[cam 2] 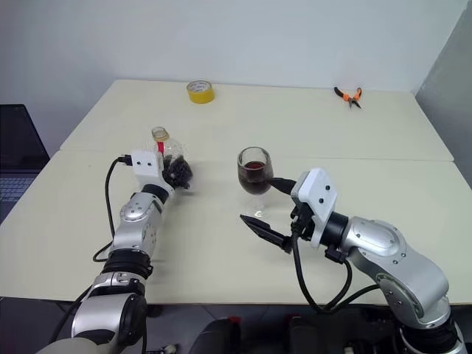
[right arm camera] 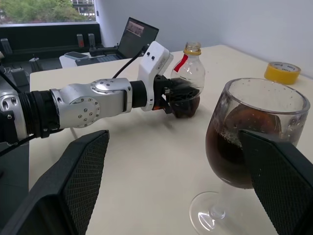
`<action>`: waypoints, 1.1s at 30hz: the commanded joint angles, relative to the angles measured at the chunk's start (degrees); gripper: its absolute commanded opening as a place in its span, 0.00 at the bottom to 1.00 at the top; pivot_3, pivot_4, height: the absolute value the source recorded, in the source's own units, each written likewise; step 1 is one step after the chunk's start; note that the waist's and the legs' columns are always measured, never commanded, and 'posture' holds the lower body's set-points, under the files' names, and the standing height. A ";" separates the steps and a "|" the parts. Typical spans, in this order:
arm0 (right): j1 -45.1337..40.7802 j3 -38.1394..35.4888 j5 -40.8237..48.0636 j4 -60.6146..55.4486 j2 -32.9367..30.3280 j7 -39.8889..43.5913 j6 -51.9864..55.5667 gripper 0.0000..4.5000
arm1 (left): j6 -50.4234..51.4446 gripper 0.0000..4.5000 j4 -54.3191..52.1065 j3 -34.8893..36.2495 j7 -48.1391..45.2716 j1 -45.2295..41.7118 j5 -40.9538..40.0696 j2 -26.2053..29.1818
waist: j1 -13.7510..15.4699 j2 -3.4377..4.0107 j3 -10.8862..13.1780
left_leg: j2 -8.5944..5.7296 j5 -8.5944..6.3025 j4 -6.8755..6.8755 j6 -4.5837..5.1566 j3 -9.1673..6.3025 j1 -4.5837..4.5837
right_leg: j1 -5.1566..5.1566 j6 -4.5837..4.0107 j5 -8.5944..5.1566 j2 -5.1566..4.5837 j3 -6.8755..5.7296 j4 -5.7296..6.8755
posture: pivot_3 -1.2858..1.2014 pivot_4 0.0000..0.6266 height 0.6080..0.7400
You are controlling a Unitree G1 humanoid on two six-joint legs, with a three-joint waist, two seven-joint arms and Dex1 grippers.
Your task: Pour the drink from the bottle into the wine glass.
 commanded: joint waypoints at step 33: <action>19.77 -8.27 -26.82 32.24 19.43 -11.77 -49.72 1.00 | 13.66 0.99 -50.88 -0.10 2.15 33.34 1.26 -2.07 | 0.26 -0.06 -0.07 | 0.03 -0.01 -0.19 -0.01 0.00 0.31 | 0.30 -0.01 -0.01 0.00 0.04 -0.10 | 0.52 0.24 1.00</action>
